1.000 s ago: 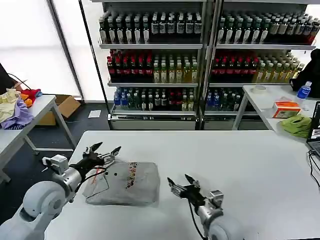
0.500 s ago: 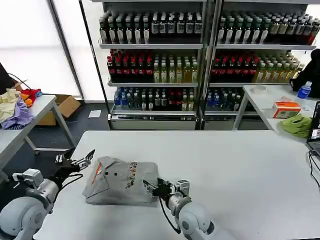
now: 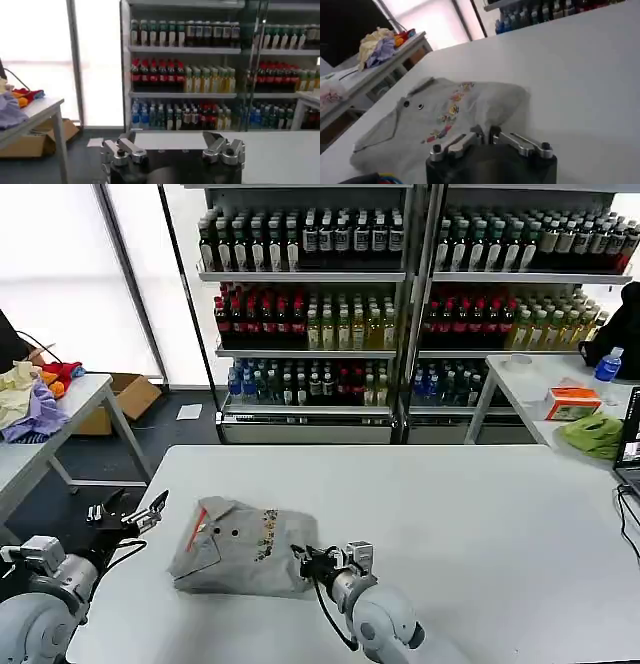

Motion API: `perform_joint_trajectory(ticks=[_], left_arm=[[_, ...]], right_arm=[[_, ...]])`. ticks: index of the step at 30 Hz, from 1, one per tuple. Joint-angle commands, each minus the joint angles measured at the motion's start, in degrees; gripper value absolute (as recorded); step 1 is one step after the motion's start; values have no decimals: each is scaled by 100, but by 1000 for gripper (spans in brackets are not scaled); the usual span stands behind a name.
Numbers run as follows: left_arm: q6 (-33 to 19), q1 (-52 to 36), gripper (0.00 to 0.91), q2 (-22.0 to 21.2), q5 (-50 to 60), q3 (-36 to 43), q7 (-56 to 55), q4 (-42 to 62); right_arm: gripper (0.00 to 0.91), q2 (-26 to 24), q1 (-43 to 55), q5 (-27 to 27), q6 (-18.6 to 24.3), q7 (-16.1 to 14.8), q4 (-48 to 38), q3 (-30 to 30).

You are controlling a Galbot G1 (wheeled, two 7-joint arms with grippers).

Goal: Fold and organize the clothes.

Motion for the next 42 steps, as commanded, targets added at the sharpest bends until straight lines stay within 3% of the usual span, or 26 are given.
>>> perform_joint_trajectory(ticks=[1,9,13,17,18,32,38,42], left_arm=[[-10,68,907,-83,-38,-106,-18,12],[3,93,907,-143,-40,-40,-28,-46],[4,94,907,-174,-30,26,-33,-62],[97,68,907,-328,50,125,-30,-101],[100,84,907,-399,52,140,-27,-117],[81,231,907,-490,51,117,-27,-273],[80,283,907,-492,48,93,-31,-355],[53,385,907,-515,51,70,-29,-394]], right_arm=[[0,-782,-195,67,-77,-618,347,709],[0,-2270,-763,-22,-78,-1641,416,1760],[0,-2761,-976,-8,-73,-1857,354,2145],[0,-2703,-994,-180,-64,-1828,404,2348],[907,-2605,-993,-240,-61,-1870,431,2384],[907,-2036,-919,-985,224,-1464,813,2770],[907,-939,-125,-1945,496,-1031,529,1332],[907,-260,90,-2104,602,-718,-13,629]])
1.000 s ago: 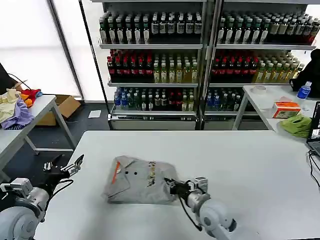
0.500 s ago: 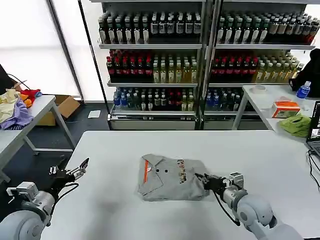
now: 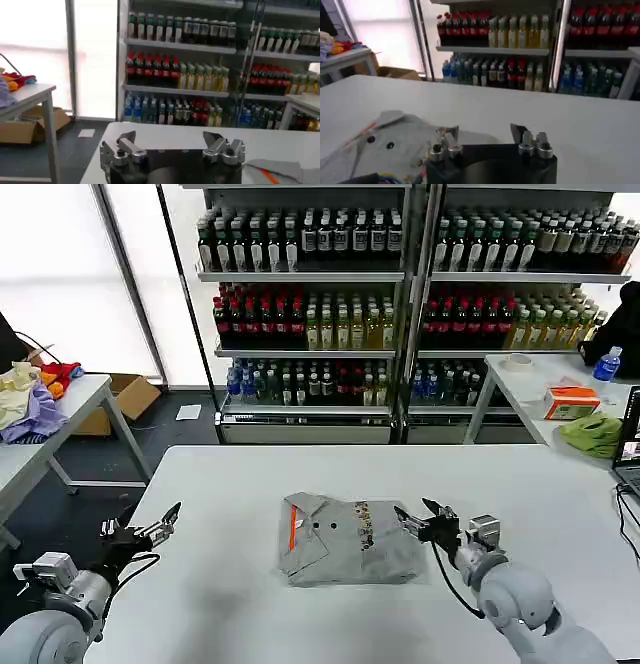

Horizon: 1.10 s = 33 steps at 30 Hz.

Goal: Fold and organize the clothes.

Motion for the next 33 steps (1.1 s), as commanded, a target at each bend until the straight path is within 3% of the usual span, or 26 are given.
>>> perform_joint_trajectory(ticks=[1,4,9,16,21,26,29,33], left_arm=[[-20,134,907,-70,15,-15,2,-78],[-77,186,907,-132,16,-46,-3,-96],[-110,223,907,-354,8,-13,-16,-153],[-126,159,907,-434,13,153,-22,-87],[-122,111,907,-394,15,209,-34,-28],[-130,100,907,-374,15,197,-28,-21],[-157,89,907,-390,30,194,-22,2],[-206,107,907,-445,47,202,-17,-19]], right_arm=[[907,1550,738,-1019,335,652,-700,-1567],[907,1668,585,-1006,269,843,-885,-1652],[907,1471,157,-1082,-33,1532,-856,-1497],[907,1321,-185,-985,172,1821,-706,-1058],[907,1255,-294,-620,752,1420,-40,-370],[907,813,-533,-636,1385,697,622,629],[907,487,-922,-759,1772,226,673,1558],[907,453,-1564,-859,2109,-333,651,2294]])
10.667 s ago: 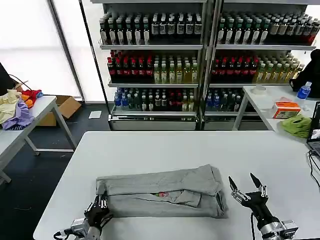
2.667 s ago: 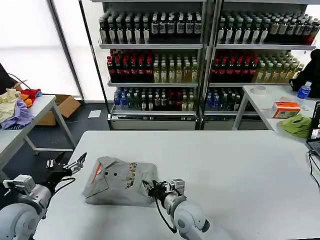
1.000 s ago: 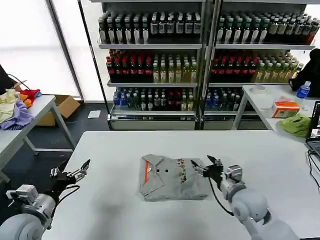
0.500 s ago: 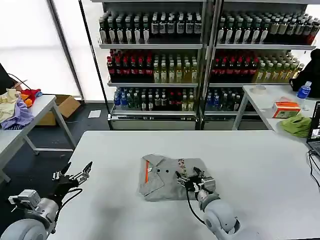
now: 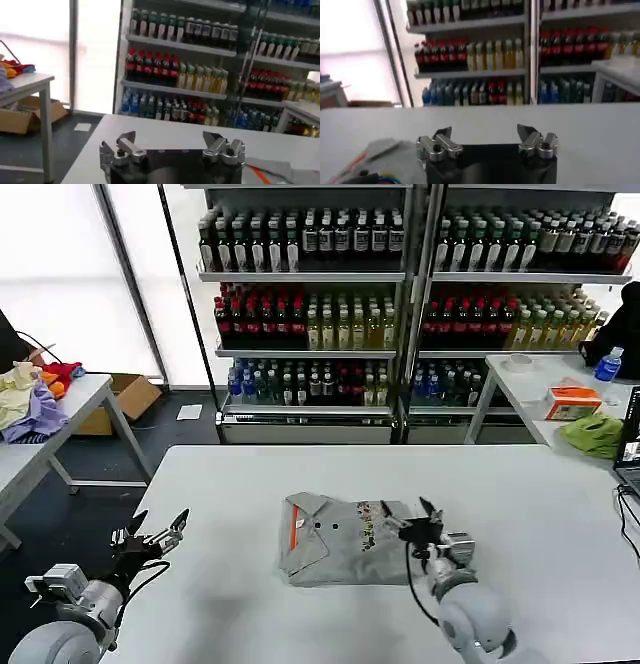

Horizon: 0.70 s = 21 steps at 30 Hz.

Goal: Fold and organize the clothes.

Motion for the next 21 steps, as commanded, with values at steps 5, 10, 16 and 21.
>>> perform_joint_trajectory(ticks=[5,10,16,21], left_arm=[[-185,138,907,-270,149,65,58,-164],[-570,315,907,-645,444,107,158,-414],[-1438,496,907,-896,967,363,310,-369],[-1825,608,907,-1052,1489,532,393,-252]], right_arm=[[907,-215,-1731,151,1529,-1757,468,2750],[907,74,-2286,661,2280,-2148,346,2943],[907,305,-2651,577,2506,-2298,246,3061],[907,453,-2990,684,2531,-2283,362,3069]])
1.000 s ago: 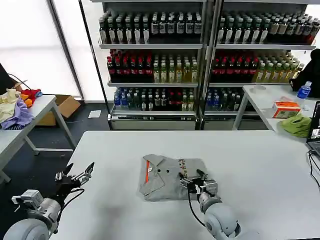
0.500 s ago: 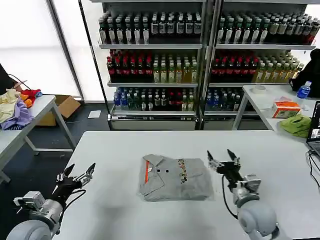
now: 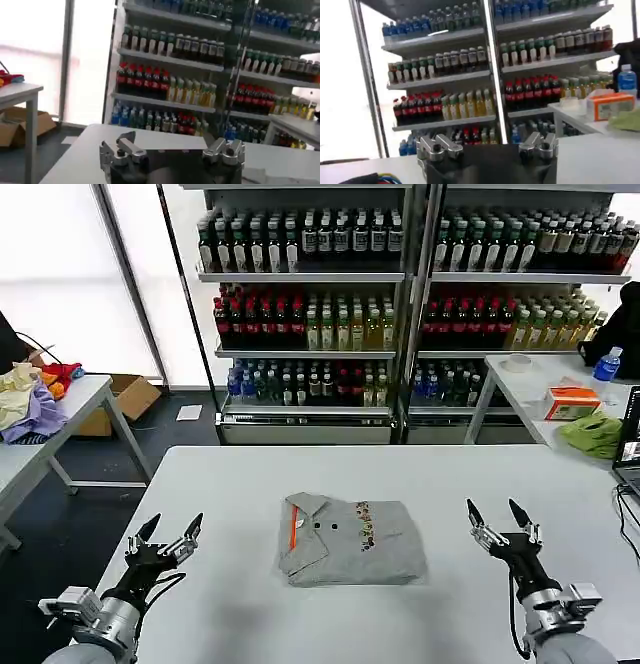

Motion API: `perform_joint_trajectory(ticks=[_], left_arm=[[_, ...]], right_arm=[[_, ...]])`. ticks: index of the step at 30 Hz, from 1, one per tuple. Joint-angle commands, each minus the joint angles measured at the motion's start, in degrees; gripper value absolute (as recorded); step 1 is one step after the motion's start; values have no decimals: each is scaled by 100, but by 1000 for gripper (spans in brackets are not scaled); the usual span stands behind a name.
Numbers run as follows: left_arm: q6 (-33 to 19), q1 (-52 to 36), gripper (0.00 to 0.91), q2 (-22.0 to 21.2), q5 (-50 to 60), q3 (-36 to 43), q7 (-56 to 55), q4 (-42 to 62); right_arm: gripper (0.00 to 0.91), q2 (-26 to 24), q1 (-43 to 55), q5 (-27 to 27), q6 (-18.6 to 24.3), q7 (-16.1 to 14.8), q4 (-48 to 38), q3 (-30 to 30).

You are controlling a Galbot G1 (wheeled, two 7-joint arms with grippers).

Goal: Fold and organize the clothes.

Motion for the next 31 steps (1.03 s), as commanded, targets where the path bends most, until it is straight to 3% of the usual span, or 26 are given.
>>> perform_joint_trajectory(ticks=[1,4,10,18,25,27,31], left_arm=[[-1235,286,907,-453,971,349,189,65],[-1545,345,907,-554,1228,446,321,72],[-2263,428,907,-774,2014,341,856,242],[-2872,679,907,-1165,2806,-13,1405,143],[-2686,841,907,-1451,2797,-241,1405,158],[-2299,919,907,-1565,2919,-302,1395,100],[-2322,993,907,-1732,2907,-275,1351,136]], right_arm=[[907,332,-1111,233,695,-493,118,479],[907,347,-1292,-109,832,-399,111,339],[907,501,-1391,38,823,-297,184,244],[907,589,-1444,-177,767,-346,339,208],[907,585,-1584,-311,775,-345,384,165],[907,594,-1610,-343,784,-365,370,139],[907,619,-1672,-408,825,-410,367,102]])
